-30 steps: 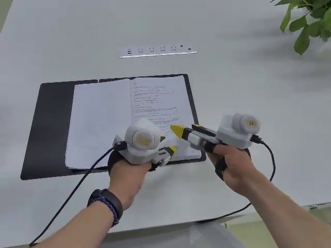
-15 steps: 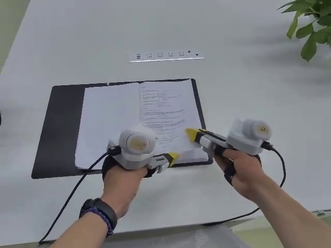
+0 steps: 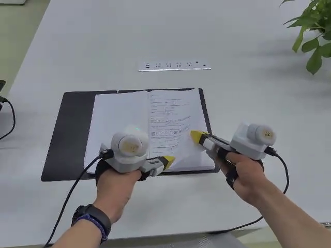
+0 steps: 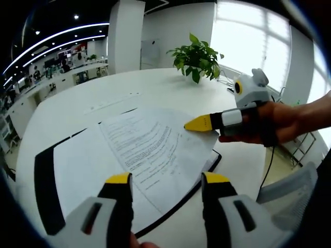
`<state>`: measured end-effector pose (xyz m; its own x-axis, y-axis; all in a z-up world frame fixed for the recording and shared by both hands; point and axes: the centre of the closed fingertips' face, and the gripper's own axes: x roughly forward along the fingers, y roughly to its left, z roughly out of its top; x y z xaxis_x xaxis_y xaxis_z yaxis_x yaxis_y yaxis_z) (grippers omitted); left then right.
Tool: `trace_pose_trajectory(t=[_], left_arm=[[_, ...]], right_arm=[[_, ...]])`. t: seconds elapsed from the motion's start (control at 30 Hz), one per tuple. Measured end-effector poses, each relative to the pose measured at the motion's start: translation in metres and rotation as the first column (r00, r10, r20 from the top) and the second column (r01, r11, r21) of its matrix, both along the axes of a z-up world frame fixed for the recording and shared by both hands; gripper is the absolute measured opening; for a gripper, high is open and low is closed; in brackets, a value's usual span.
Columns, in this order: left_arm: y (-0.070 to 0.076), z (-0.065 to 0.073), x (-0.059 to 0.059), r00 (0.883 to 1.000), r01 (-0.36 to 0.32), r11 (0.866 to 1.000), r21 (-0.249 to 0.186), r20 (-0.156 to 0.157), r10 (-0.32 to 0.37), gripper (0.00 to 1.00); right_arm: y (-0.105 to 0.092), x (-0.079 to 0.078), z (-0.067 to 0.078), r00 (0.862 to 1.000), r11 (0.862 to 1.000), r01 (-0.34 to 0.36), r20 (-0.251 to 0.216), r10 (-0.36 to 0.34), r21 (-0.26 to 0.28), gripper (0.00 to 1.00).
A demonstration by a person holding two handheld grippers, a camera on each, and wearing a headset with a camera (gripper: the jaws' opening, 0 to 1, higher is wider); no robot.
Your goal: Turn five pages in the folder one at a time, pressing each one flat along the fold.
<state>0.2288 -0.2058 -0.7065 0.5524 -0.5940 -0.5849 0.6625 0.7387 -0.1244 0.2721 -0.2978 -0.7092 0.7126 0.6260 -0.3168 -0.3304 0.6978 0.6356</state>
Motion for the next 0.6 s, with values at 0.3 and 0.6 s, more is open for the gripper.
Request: trace_pose_trajectory(t=[0.3,0.6], left_arm=[[0.035,0.007,-0.002,0.998,-0.060,0.998,0.008,0.019,0.060,0.55],[0.048,0.009,-0.011,0.997,-0.070,0.998,-0.001,0.022,0.070,0.57]], right_arm=[[0.017,-0.001,0.007,1.000,1.000,-0.014,0.007,0.013,0.016,0.00],[0.038,0.000,0.018,0.999,0.999,-0.040,0.027,0.039,0.017,0.00]])
